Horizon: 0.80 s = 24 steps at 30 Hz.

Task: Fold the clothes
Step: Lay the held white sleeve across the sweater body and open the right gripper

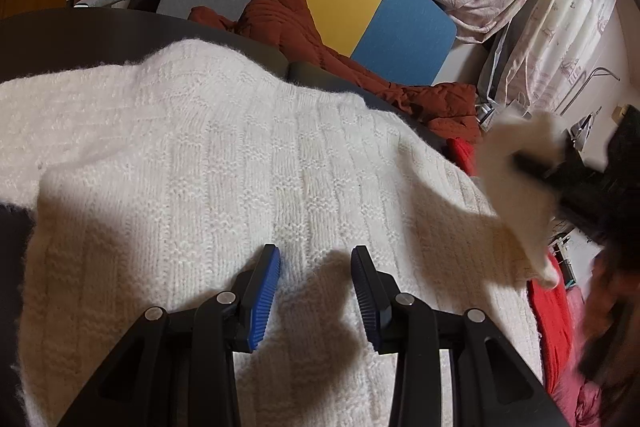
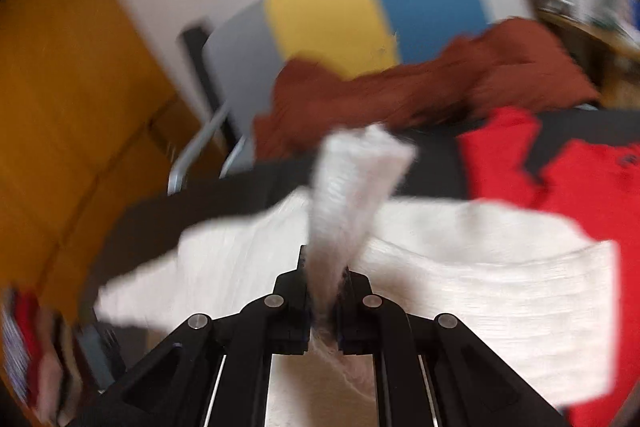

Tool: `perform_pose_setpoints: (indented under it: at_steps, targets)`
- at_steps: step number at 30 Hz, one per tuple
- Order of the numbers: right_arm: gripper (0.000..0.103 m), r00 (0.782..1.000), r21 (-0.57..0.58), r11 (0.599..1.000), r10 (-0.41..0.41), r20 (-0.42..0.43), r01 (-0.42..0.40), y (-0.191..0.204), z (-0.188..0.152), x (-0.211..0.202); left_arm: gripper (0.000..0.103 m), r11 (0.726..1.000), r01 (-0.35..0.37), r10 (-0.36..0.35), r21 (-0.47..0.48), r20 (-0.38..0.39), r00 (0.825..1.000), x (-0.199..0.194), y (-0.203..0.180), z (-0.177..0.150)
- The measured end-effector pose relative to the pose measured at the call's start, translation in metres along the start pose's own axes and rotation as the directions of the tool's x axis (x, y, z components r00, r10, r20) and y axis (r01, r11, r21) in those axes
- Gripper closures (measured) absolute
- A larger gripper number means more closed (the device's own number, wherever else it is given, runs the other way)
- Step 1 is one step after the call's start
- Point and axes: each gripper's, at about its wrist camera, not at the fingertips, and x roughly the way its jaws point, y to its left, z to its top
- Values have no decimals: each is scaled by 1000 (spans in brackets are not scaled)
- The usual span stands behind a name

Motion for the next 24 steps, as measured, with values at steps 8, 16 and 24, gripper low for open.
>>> perform_pose_setpoints:
  at_steps: [8, 16, 24]
  targets:
    - [53, 992, -135, 991, -33, -118, 17, 14, -65, 30, 65, 1000, 26, -26, -16, 1, 1000, 0, 3, 1]
    - [68, 998, -1, 999, -54, 11, 54, -26, -106, -38, 57, 977, 159, -168, -140, -56, 984, 3, -3, 17]
    - [68, 998, 14, 998, -57, 41, 57, -43, -129, -28, 56, 981, 161, -181, -109, -206, 962, 35, -43, 28]
